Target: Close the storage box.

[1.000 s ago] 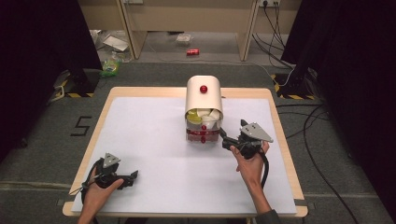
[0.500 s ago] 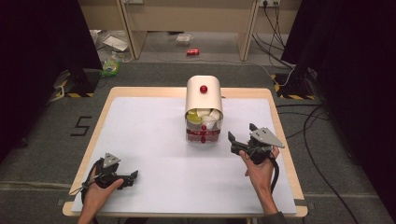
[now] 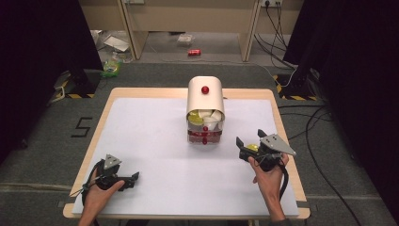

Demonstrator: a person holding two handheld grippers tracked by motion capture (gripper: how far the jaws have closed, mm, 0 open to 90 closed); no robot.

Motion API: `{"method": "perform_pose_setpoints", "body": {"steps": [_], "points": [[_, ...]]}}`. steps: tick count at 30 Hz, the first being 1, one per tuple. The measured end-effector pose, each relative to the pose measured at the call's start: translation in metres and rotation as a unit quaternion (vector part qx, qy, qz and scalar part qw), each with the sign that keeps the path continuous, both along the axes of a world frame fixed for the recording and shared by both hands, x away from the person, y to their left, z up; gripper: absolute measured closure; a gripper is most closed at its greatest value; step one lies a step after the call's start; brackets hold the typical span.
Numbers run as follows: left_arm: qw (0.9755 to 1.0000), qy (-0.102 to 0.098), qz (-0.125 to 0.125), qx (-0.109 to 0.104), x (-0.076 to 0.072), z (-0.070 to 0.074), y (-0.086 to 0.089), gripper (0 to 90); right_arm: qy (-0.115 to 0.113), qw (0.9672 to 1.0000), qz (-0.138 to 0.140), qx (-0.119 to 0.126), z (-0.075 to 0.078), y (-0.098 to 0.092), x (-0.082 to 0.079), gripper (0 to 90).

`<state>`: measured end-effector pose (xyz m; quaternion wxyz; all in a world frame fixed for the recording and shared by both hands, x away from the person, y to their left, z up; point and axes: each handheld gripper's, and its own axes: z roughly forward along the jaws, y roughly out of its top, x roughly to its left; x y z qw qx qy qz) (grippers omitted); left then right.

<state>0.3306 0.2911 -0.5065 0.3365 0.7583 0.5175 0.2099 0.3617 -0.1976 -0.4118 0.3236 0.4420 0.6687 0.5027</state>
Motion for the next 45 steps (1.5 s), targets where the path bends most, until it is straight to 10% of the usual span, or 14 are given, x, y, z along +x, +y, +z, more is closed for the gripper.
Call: {"method": "perform_pose_setpoints", "body": {"steps": [45], "points": [[1.0000, 0.000, 0.000, 0.000, 0.000, 0.000, 0.000, 0.0, 0.035, 0.9992, -0.017, -0.009, -0.026, -0.034, -0.028, 15.9]]}}
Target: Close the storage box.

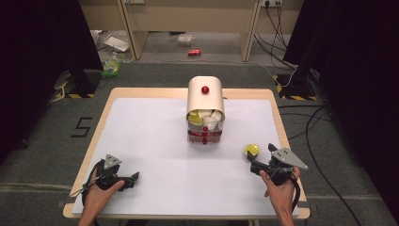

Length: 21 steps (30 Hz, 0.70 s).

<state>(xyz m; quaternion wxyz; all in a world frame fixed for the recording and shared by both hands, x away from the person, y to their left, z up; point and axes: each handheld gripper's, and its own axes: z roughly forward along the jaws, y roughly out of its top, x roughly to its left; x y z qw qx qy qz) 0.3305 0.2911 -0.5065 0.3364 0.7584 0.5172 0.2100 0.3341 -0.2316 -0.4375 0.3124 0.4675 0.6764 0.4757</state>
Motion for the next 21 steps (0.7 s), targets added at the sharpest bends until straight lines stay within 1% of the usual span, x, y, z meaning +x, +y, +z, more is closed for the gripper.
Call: {"method": "perform_pose_setpoints", "body": {"steps": [13, 21], "points": [[1.0000, 0.000, 0.000, 0.000, 0.000, 0.000, 0.000, 0.0, 0.008, 0.9999, 0.007, -0.008, -0.009, 0.002, -0.015, 15.9], [1.0000, 0.000, 0.000, 0.000, 0.000, 0.000, 0.000, 0.0, 0.015, 0.9998, 0.006, -0.008, -0.014, -0.003, -0.022, 15.8]]}}
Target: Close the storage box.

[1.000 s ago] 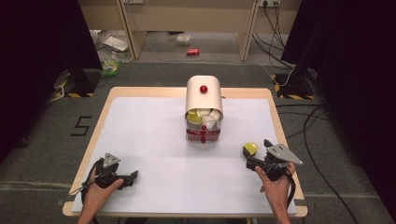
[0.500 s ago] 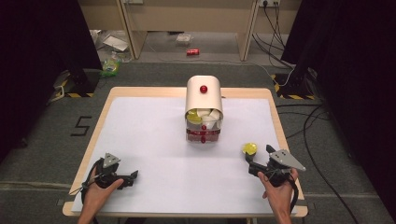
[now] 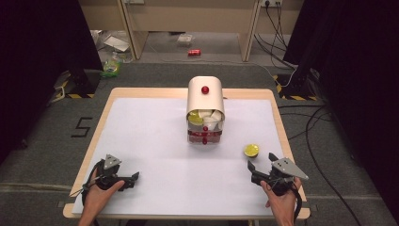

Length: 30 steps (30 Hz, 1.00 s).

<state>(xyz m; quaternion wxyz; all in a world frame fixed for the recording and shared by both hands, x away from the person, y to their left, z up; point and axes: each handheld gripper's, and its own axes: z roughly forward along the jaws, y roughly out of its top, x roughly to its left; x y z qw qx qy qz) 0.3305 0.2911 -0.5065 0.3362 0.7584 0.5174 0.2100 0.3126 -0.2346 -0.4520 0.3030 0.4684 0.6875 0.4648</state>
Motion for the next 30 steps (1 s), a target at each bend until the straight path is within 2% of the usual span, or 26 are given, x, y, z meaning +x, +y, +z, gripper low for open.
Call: {"method": "perform_pose_setpoints", "body": {"steps": [19, 30], "points": [[1.0000, 0.000, 0.000, 0.000, 0.000, 0.000, 0.000, 0.0, 0.020, 0.9998, 0.002, -0.003, -0.008, -0.008, -0.018, 15.6], [1.0000, 0.000, 0.000, 0.000, 0.000, 0.000, 0.000, 0.0, 0.035, 0.9993, -0.002, -0.017, -0.013, -0.014, -0.027, 15.6]]}}
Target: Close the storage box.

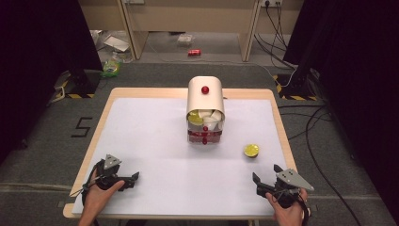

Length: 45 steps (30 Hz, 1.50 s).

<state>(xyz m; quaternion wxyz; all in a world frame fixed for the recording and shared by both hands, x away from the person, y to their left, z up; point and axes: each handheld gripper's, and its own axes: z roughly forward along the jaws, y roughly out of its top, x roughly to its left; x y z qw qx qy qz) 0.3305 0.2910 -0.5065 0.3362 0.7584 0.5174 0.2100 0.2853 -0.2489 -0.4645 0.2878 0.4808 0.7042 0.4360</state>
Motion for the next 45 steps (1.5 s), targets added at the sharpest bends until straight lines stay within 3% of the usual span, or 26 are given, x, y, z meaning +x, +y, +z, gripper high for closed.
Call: {"method": "perform_pose_setpoints", "body": {"steps": [38, 45], "points": [[1.0000, 0.000, 0.000, 0.000, 0.000, 0.000, 0.000, 0.0, 0.062, 0.9974, 0.014, -0.034, -0.014, -0.007, -0.019, 15.6], [1.0000, 0.000, 0.000, 0.000, 0.000, 0.000, 0.000, 0.0, 0.090, 0.9949, 0.016, -0.042, -0.019, -0.008, -0.021, 15.6]]}}
